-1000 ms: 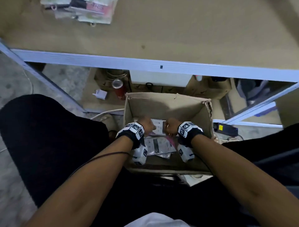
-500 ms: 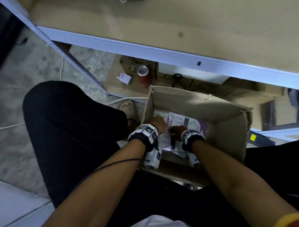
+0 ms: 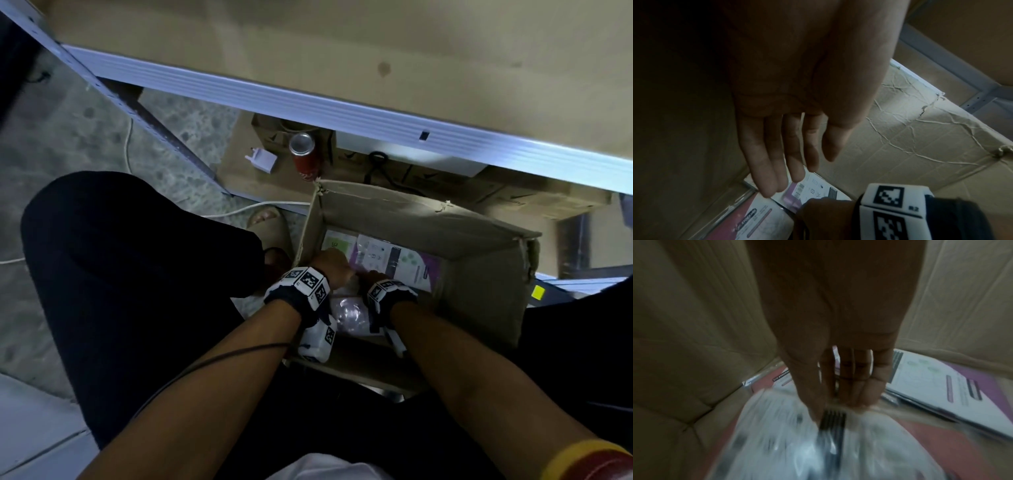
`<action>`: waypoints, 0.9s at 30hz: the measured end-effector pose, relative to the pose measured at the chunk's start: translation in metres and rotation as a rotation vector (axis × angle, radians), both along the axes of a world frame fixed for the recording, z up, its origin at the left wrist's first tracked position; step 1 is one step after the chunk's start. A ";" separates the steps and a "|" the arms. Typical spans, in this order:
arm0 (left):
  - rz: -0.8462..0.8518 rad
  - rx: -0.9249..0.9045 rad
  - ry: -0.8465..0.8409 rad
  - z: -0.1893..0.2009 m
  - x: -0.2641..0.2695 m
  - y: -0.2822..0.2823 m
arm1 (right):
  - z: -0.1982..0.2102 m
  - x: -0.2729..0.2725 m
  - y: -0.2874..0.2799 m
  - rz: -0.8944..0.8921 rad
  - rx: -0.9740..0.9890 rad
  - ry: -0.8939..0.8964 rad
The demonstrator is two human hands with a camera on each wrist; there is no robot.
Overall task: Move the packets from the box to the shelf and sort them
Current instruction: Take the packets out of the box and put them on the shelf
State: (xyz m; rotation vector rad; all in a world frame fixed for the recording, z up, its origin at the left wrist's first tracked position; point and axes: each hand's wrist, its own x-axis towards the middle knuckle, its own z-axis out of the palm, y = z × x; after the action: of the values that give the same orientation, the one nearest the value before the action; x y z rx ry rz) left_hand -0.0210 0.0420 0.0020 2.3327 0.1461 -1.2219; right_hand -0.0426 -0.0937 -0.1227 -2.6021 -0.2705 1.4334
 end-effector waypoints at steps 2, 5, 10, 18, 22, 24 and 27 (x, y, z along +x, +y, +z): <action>-0.023 0.013 -0.017 0.000 0.000 -0.001 | -0.003 -0.002 -0.004 0.033 -0.055 0.017; -0.030 0.012 0.002 -0.002 0.001 -0.002 | -0.004 -0.002 -0.006 0.002 -0.068 0.048; -0.044 0.023 -0.003 -0.001 0.000 -0.006 | -0.005 0.002 -0.013 -0.068 -0.011 0.030; -0.075 0.049 -0.013 0.003 -0.001 -0.010 | 0.000 0.002 -0.019 -0.077 0.059 -0.056; -0.054 0.061 -0.010 0.001 -0.001 -0.010 | -0.001 0.003 -0.020 -0.068 0.068 -0.019; -0.056 0.064 0.000 -0.001 -0.002 -0.010 | 0.000 0.004 -0.021 -0.086 0.078 0.003; -0.061 0.080 0.016 -0.003 -0.001 -0.012 | 0.000 0.003 -0.018 -0.140 0.051 0.016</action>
State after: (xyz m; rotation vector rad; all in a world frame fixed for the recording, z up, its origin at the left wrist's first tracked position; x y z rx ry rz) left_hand -0.0217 0.0302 -0.0006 2.4126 0.1324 -1.2862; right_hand -0.0397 -0.1119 -0.1228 -2.5132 -0.1188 1.3814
